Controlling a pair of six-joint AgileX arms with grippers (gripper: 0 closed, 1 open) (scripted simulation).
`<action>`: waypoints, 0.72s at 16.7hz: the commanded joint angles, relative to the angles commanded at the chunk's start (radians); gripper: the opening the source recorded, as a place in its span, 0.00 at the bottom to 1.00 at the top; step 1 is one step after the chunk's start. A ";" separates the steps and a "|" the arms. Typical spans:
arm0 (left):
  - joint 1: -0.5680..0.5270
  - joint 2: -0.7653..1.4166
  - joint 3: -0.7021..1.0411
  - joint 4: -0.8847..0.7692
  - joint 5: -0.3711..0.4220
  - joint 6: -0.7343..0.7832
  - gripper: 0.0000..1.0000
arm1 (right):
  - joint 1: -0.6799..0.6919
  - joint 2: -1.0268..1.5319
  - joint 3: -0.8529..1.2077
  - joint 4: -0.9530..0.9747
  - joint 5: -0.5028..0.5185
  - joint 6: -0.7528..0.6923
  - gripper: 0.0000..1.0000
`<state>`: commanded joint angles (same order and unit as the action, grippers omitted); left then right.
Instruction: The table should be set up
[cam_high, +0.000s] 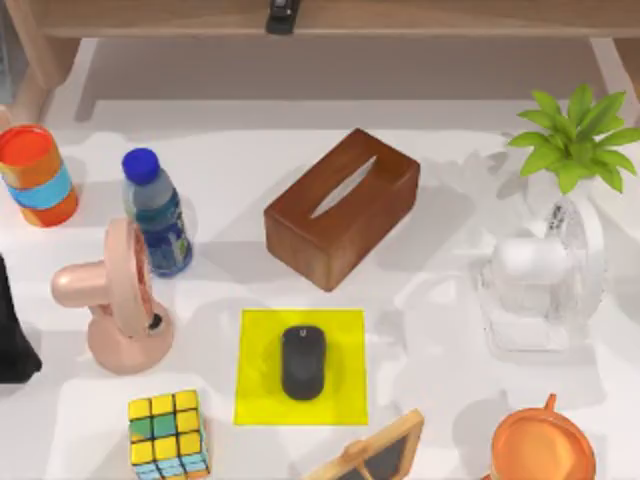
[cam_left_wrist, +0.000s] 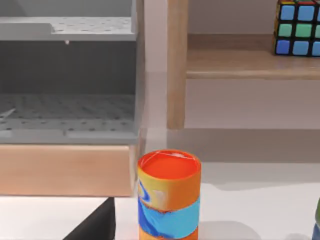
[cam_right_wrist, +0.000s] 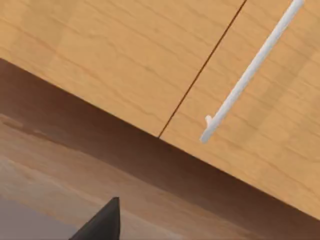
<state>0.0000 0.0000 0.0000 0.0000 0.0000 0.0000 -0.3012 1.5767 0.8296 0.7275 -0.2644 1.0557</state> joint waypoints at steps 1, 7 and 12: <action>0.000 0.000 0.000 0.000 0.000 0.000 1.00 | 0.019 -0.121 -0.056 -0.049 0.020 -0.073 1.00; 0.000 0.000 0.000 0.000 0.000 0.000 1.00 | 0.143 -0.866 -0.409 -0.359 0.138 -0.527 1.00; 0.000 0.000 0.000 0.000 0.000 0.000 1.00 | 0.239 -1.344 -0.669 -0.587 0.218 -0.855 1.00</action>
<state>0.0000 0.0000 0.0000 0.0000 0.0000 0.0000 -0.0618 0.2328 0.1604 0.1409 -0.0464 0.2009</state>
